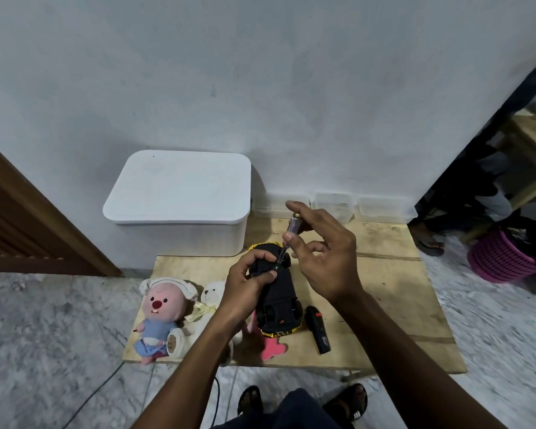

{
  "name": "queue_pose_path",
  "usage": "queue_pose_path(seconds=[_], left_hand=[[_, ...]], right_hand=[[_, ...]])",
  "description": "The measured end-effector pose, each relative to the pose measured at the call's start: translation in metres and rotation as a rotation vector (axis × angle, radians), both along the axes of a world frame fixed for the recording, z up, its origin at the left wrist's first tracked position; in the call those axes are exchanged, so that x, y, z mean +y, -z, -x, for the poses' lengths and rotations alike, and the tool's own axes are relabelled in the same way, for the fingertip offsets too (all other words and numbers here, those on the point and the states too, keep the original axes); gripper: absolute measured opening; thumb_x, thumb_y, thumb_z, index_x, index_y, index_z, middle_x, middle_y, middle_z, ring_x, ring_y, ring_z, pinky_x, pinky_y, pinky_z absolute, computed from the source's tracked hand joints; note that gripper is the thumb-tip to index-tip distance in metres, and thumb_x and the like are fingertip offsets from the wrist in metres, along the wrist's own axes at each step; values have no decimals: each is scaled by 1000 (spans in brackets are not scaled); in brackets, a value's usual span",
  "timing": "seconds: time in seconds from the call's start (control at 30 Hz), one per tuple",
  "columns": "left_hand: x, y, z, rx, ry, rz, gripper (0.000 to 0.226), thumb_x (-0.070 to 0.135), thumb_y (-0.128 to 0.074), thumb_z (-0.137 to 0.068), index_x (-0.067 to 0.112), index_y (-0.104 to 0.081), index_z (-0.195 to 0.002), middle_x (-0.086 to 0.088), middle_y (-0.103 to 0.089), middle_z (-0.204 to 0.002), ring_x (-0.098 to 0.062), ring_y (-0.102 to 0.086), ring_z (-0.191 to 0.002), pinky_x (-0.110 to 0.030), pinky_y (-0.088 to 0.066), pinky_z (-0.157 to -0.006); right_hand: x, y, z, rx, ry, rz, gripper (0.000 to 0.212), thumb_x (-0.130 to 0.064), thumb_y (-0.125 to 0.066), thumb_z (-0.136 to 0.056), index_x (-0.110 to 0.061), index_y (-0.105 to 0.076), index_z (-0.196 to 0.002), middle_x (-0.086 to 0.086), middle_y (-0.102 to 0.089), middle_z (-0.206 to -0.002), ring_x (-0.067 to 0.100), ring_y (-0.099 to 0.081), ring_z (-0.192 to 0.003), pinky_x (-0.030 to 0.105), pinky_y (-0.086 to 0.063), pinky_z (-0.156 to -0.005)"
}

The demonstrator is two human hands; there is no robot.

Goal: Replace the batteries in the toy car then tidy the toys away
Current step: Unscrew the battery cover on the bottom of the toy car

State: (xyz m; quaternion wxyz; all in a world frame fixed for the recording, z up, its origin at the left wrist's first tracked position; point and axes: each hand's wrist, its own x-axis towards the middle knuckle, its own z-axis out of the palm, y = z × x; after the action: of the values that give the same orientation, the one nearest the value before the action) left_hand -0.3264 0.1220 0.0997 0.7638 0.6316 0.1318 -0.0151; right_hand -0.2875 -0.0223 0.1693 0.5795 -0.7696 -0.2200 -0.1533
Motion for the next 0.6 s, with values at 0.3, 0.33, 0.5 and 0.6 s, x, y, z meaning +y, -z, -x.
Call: queue_pose_path(seconds=[0.3,0.33,0.5,0.6], left_hand=[[2,1,-3,-17,13,-32,27,-7,-63,-81,18,-68,-90,-13,-65,-114,-31,-64,-98,-38,-57,-78],[2,1,-3,-20,15,-37,26,-4,-64,-80,20,-68,-89,-13,-66,-113,-31,-63,-98,-40,-56,-80],[1,-2,-2,-19,18,-44,23,9,-65,-70,22,-69,-88,-14,-65,-114,-29,-63,-97,-44,-56,-81],[1,-3,-2,-28,23,-43,23,5,-65,-73,21,-69,-89,-13,-65,-114,-28,-64,-97,-41,-56,-80]], right_hand=[[2,-1,-1,0,45,6,46,-7,-77,-84,-23,-65,-126,2,-62,-98,17,-64,-88,41,-53,-43],[1,0,-1,2,44,16,50,-6,-74,-85,-26,-62,-130,1,-64,-100,16,-64,-89,43,-53,-44],[1,0,0,18,43,24,58,-4,-67,-88,-30,-53,-139,-5,-70,-107,15,-68,-96,40,-60,-52],[1,-3,3,-17,47,23,48,-8,-76,-85,-23,-63,-129,0,-65,-101,17,-66,-92,27,-56,-46]])
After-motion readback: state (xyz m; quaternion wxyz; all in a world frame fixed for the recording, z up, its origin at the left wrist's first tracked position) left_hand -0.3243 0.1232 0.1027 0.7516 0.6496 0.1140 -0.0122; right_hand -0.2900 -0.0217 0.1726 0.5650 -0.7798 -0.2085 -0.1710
